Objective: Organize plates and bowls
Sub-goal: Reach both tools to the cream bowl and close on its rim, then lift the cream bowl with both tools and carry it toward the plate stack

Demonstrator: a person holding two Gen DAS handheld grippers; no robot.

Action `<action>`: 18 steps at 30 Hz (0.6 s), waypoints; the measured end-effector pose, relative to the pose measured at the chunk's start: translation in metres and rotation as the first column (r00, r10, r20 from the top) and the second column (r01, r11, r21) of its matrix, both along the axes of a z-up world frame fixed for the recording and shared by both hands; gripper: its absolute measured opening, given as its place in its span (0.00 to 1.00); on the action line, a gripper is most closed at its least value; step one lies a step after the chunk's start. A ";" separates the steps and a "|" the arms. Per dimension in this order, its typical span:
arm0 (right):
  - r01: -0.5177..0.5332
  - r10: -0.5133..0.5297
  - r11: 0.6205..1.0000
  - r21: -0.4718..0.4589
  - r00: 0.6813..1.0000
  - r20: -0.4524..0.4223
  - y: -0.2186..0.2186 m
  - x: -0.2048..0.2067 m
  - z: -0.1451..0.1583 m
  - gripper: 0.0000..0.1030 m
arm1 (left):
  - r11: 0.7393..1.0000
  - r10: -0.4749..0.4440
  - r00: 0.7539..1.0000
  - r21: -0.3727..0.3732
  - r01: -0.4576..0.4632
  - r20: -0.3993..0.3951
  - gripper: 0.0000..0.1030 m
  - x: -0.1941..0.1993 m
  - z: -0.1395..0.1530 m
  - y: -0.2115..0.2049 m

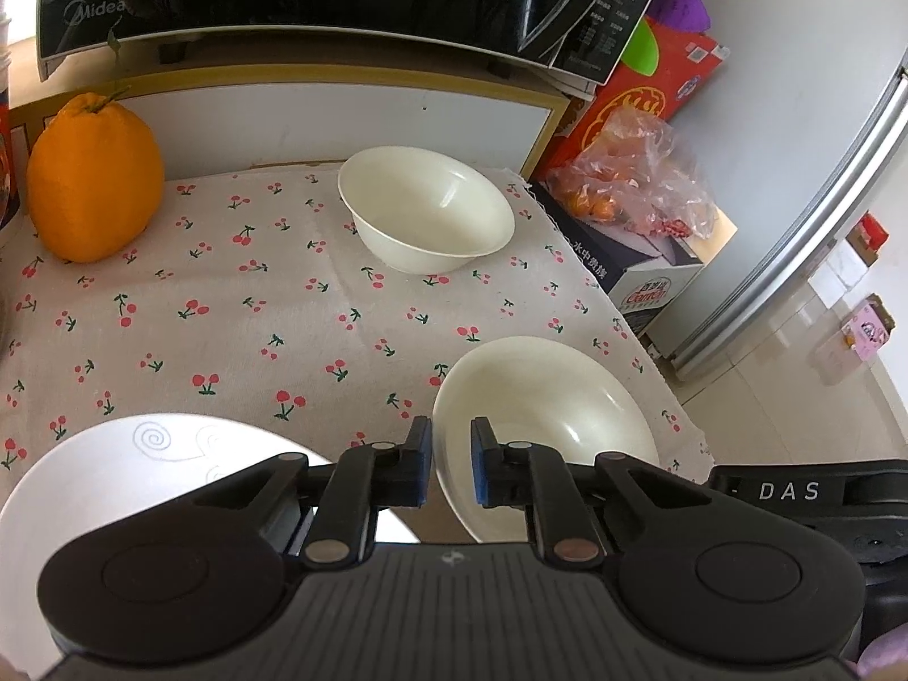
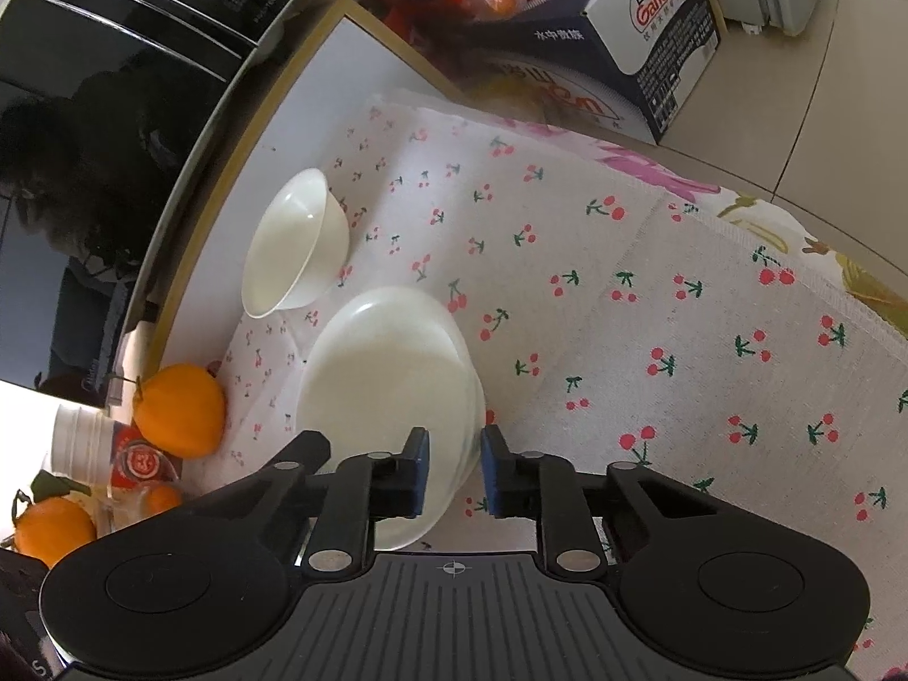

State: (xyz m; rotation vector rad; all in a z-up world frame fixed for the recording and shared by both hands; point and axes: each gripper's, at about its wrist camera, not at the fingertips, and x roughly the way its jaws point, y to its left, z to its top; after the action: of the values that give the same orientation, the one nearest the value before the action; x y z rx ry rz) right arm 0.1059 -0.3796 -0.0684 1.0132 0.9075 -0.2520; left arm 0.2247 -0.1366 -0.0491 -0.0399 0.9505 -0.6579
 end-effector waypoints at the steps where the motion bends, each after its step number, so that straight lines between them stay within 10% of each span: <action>1: 0.000 0.000 1.000 0.001 1.000 0.000 0.000 0.000 0.000 0.18 | 1.000 0.003 1.000 -0.006 -0.003 -0.004 0.12 0.000 0.000 0.001; 18: 0.000 0.000 1.000 -0.011 0.999 0.045 -0.003 -0.010 0.025 0.18 | 0.996 0.026 1.000 -0.089 -0.027 -0.008 0.12 -0.011 0.022 0.012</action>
State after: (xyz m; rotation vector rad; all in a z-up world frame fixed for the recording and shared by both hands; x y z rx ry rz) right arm 0.0958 -0.3826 -0.0439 1.0050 0.8647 -0.2329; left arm 0.2134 -0.1249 -0.0273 -0.1334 0.9259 -0.6756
